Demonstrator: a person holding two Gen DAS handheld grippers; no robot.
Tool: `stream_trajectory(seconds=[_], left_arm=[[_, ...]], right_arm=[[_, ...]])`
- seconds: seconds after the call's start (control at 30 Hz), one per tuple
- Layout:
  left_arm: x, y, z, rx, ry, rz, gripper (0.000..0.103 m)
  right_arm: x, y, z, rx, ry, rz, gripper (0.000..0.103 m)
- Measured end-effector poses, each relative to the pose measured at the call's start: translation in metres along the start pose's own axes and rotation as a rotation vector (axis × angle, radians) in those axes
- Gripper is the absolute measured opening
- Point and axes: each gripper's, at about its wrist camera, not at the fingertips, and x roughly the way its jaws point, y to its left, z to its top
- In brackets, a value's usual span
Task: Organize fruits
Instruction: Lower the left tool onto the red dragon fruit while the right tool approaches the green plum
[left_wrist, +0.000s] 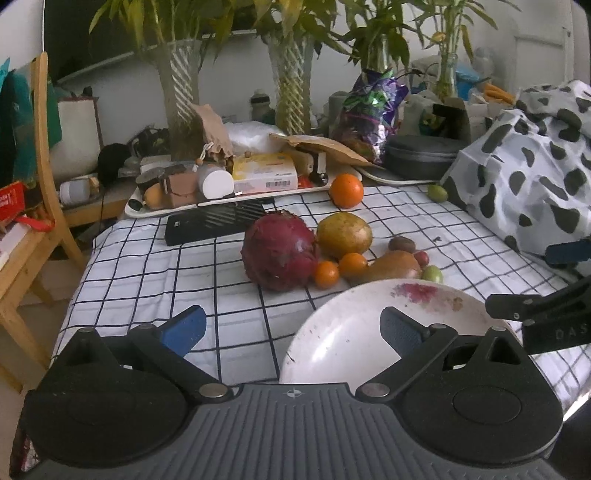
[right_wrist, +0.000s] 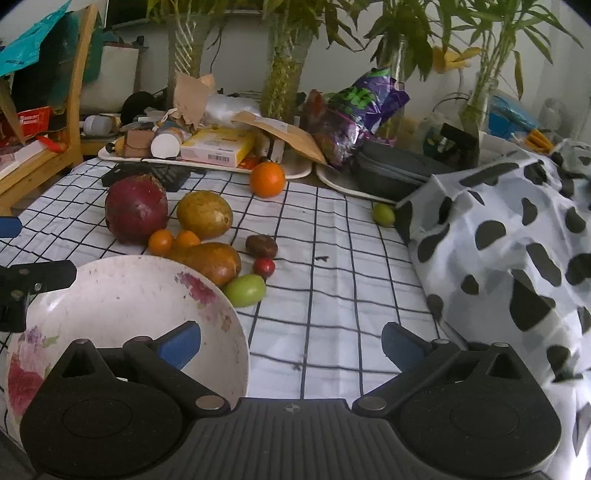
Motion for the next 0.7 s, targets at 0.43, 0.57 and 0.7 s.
stream_trajectory(seconds=[0.43,0.57,0.7], left_arm=[[0.037,0.029,0.02,-0.112,0.036,-0.055,0.102],[0.049,0.035,0.025,-0.148,0.047,-0.079,0.102],[0.062,0.035,0.031,-0.15,0.054,-0.093,0.102]], right_arm=[[0.038,-0.009,0.024,0.031,0.059,0.048,0.103],[0.045,-0.009,0.031,0.03,0.056,0.067,0.103],[0.05,-0.009,0.04,0.01,0.04,0.1,0.103]])
